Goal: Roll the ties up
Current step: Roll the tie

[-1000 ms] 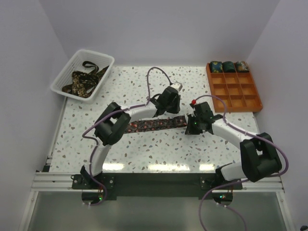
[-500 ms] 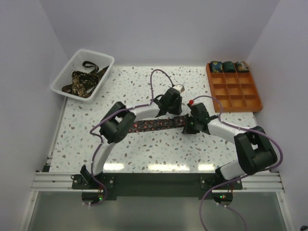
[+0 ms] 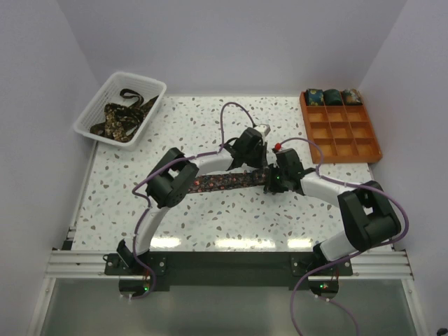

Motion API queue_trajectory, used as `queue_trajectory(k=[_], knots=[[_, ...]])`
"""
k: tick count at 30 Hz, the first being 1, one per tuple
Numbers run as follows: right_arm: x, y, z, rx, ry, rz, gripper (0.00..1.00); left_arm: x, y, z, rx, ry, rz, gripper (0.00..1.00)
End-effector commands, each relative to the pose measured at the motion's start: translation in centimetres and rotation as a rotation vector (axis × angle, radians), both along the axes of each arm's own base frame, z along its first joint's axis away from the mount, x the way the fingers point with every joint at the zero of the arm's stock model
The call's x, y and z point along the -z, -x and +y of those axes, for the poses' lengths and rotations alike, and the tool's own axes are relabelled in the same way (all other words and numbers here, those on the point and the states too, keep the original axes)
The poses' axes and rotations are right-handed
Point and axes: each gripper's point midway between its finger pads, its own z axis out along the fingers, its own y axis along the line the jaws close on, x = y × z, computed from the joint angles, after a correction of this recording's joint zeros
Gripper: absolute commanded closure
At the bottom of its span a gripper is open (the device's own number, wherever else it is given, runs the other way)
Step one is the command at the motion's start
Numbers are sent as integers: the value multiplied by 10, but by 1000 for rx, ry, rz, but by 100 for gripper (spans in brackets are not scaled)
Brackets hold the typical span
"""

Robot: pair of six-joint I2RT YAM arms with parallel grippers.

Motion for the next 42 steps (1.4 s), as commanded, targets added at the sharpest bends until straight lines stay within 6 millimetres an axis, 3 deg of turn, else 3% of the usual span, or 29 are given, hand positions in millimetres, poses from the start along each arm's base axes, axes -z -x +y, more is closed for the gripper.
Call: queue_trajectory(k=[1,10,17,23,28,31,35,39,42], knots=[[-1,-15,2,35,3,-40,100,3,7,-11,58,17,4,78],[-14,-33,10,127,-83,-117,100,10,27,-13,83,24,44,78],[-13,-30,12,162,-125,-122,100,6,19,-6,47,17,36,78],[-23,-17,8,129,-112,-114,98,-19,-17,16,-74,51,-1,69],[-38,-5,3,85,-87,-100,80,-54,-42,33,-162,77,-67,57],[-48,-1,2,59,-66,-81,73,-76,-45,38,-196,117,-96,52],[-61,0,-6,30,-37,-90,65,-95,-39,54,-261,158,-100,49],[-75,-7,-17,41,-106,-77,57,-101,-15,73,-319,193,-45,49],[-84,-20,-26,62,-180,-84,50,-101,6,74,-301,236,-5,49]])
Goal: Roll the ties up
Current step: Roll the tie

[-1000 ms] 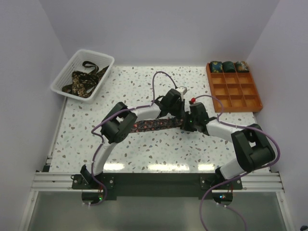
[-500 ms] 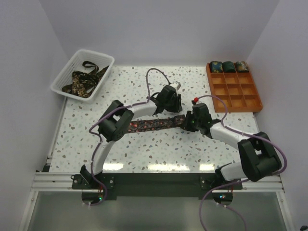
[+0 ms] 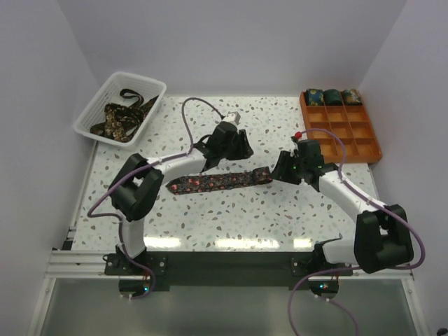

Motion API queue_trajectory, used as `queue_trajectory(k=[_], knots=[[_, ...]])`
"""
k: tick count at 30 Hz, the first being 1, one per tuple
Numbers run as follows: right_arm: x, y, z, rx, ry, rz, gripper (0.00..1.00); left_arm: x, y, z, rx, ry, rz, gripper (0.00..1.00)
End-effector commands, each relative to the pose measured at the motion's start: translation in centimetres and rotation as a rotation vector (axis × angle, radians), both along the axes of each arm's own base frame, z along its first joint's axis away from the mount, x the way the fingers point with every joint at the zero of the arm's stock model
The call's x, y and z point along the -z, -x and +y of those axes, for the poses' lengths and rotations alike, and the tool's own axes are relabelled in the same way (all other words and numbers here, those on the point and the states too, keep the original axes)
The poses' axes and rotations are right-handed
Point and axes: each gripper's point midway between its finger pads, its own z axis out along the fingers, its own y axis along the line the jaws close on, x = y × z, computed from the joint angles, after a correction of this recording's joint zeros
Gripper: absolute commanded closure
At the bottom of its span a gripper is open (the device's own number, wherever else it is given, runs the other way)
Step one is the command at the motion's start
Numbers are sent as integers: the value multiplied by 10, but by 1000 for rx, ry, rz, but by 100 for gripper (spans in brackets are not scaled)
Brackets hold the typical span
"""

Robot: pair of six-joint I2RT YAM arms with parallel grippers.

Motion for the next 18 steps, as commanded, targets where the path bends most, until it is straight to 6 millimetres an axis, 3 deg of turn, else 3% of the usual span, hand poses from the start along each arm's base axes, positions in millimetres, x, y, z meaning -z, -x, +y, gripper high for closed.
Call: queue_trajectory(k=[1,9,18], knots=[[-25,-13,-3,-33,-96,-35,49,-25,21,-7,4,113,0,50],[-9,-38,-3,-21,-176,-11,48,-16,62,-36,106,119,29,56],[9,-48,-16,6,-148,-5,60,8,64,-45,118,82,59,70]])
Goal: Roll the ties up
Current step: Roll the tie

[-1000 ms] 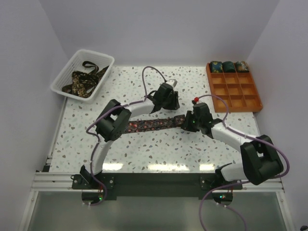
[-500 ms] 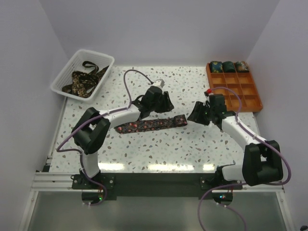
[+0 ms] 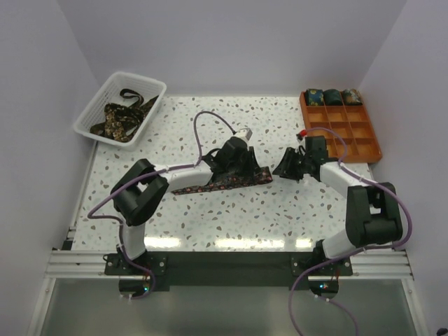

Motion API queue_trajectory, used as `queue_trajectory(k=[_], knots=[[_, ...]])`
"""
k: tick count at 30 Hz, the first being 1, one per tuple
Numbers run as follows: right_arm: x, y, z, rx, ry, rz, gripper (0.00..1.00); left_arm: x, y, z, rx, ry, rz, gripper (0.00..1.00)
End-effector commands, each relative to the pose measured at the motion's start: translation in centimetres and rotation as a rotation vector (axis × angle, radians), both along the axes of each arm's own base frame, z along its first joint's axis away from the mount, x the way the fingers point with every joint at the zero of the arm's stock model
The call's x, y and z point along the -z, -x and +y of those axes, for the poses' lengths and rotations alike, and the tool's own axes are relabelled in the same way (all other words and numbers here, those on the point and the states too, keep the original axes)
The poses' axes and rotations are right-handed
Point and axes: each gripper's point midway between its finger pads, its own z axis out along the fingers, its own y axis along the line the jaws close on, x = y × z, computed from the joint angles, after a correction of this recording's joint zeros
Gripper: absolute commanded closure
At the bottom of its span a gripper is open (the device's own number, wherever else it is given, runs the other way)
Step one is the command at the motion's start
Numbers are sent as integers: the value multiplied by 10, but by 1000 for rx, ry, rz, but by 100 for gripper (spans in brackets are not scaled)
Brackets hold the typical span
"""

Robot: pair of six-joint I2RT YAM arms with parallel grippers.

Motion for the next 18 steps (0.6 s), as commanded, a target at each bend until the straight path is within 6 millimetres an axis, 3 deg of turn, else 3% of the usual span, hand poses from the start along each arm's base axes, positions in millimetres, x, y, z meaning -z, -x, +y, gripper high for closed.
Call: queue_trajectory(k=[1,12,18], knots=[[-11,-17,-1,-14,2,-73,60,1,-7,-8,-3,16,-15,71],[16,-17,6,-60,-22,-30,70,29,-5,-5,-8,-44,15,74],[1,-19,16,-99,-74,-65,73,36,-2,2,-16,-72,23,74]])
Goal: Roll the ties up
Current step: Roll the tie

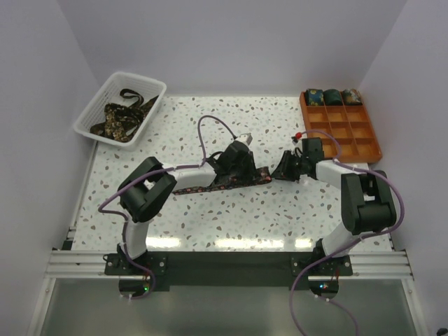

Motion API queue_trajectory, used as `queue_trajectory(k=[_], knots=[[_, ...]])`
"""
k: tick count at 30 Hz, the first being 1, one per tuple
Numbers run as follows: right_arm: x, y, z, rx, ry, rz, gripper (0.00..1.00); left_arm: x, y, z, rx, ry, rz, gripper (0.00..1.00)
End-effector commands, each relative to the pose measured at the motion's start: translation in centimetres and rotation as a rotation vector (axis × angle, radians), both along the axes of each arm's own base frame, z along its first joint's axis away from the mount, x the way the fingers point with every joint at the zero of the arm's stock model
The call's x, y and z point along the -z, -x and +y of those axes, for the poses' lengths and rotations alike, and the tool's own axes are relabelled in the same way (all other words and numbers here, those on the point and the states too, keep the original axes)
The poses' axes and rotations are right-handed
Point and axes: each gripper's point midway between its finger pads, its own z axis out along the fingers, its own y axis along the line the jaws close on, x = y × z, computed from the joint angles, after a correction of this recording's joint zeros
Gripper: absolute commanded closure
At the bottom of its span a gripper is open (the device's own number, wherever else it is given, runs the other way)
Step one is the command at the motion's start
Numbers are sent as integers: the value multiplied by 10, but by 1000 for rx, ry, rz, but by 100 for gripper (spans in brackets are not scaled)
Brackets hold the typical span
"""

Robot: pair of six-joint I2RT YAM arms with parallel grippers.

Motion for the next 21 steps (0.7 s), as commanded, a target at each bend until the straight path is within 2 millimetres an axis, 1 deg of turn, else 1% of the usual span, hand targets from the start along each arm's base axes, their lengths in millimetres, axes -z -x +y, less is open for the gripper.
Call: queue_trajectory(k=[1,2,8,15,21], knots=[[-28,-15,11,-51,-60,-101,74,-2,-4,-1,-7,-12,-23,74],[-33,-15,14,-63,-75,-112,74,-2,-3,1,-4,-19,-22,74],[-47,-11,24,-99,-104,-136,75,-3,-4,6,-19,-39,-31,74],[-56,-6,37,-136,-111,-145,75,-5,-5,16,-31,-60,-36,71],[-58,-4,46,-152,-107,-142,75,-5,-8,26,-44,-83,-42,69]])
